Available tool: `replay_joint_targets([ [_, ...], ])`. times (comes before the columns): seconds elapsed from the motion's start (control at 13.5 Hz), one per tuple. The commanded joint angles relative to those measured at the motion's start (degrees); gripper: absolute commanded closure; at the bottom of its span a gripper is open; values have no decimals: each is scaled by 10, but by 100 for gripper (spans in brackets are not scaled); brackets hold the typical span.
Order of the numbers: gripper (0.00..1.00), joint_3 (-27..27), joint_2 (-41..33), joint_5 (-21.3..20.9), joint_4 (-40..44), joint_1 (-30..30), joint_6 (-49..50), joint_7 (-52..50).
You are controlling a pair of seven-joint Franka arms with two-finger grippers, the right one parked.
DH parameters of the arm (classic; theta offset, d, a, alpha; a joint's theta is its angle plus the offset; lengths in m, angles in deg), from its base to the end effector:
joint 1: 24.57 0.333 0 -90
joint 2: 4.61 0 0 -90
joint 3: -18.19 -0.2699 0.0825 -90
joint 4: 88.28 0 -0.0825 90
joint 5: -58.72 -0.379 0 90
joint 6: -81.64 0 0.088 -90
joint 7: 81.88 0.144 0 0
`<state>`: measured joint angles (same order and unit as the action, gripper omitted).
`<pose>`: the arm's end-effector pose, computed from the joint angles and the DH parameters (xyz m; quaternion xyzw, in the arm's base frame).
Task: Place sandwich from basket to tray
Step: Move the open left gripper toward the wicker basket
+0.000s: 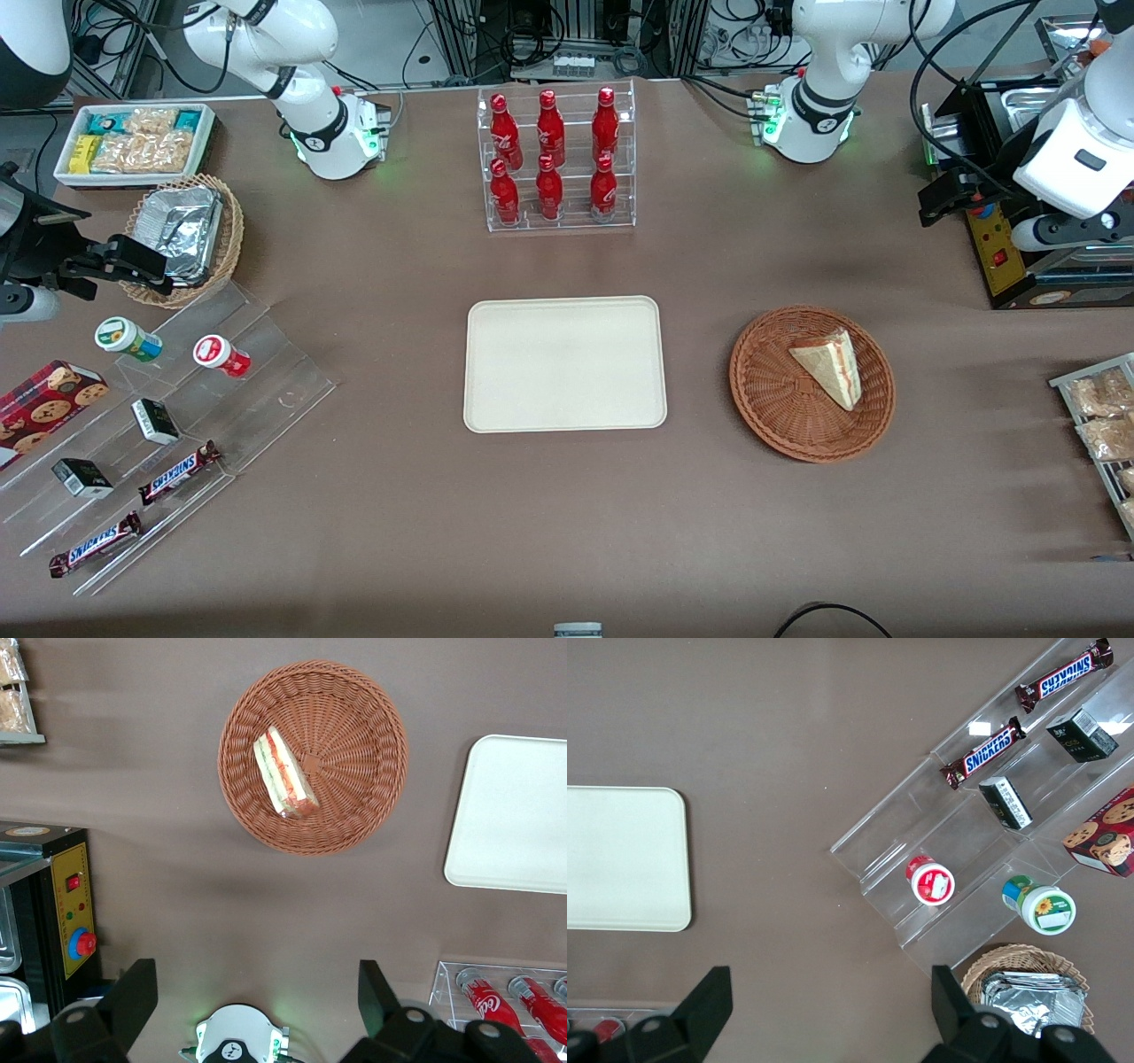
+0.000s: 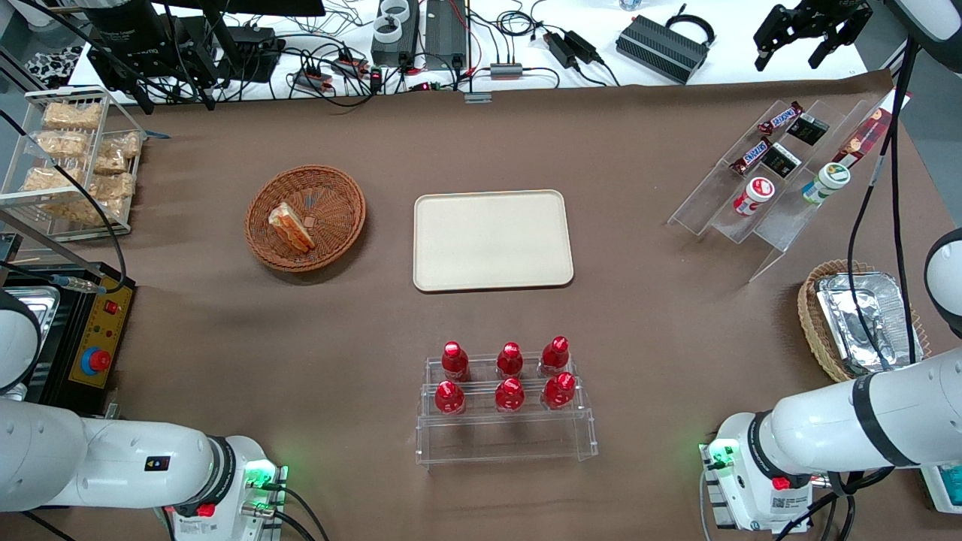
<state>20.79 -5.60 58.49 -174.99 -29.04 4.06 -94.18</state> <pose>0.5125 -0.0631 0.5598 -0.9964 -0.0458 0.0696 0.0143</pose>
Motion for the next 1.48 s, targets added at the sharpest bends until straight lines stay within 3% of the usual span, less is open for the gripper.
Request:
replay_joint_targets([
  [0.0, 0, 6, -3, -6, -3, 4, -3, -1],
  [0.3, 0, 6, 4, -8, -14, 4, -14, -10],
  [0.44, 0, 2, -10, -8, -66, 7, -50, -10],
  [0.74, 0, 2, -45, -10, -199, 8, -171, -32],
  [0.96, 0, 5, -38, -11, -252, 6, -256, -145],
  [1.4, 0, 6, 9, -10, -342, 4, -418, -220],
])
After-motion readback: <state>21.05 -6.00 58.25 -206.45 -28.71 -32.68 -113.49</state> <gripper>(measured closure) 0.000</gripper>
